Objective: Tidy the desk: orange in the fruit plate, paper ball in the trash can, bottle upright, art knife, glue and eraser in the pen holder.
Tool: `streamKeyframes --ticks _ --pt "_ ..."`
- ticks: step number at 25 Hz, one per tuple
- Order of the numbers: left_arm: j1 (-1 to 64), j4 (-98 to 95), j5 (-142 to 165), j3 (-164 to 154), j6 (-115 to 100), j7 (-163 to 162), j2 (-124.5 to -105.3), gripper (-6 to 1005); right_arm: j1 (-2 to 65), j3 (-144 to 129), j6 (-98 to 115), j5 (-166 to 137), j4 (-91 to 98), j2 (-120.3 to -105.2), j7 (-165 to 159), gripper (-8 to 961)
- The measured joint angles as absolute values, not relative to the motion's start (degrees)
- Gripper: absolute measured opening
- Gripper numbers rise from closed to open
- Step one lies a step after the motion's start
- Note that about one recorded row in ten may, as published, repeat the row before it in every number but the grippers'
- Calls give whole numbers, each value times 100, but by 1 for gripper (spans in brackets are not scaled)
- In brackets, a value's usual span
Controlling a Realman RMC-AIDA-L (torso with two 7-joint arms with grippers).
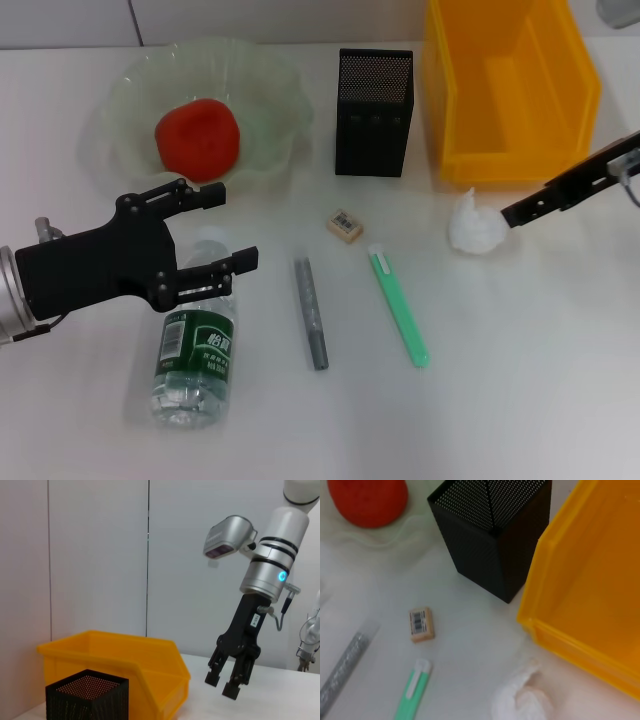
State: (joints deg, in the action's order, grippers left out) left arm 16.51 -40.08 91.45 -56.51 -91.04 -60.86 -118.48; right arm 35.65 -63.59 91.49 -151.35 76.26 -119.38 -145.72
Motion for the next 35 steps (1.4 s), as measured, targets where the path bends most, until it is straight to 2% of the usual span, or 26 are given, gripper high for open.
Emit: streamKeyframes --ticks 8,21,26,32,35 --pt "1653 -3974 9198 -5651 -9058 -6035 -11839 812 3714 -6736 8242 -14886 6793 -11945 -14563 798" --pt "1654 -3819 9208 -5624 -9027 -5871 -11838 812 4378 -7084 7491 -15021 5186 -11919 -14543 766" --pt "1660 -3805 9208 -5608 -9022 -5857 -11838 813 4351 -7059 7445 -15031 5224 -11912 -14536 754" --pt "1661 -3805 9186 -5607 -9015 -5799 -11842 812 4229 -7023 7543 -15026 5524 -11919 -14538 568" --pt "1659 -3805 9167 -5607 -9022 -5761 -11847 812 4019 -6963 7944 -14992 6255 -11920 -14601 560"
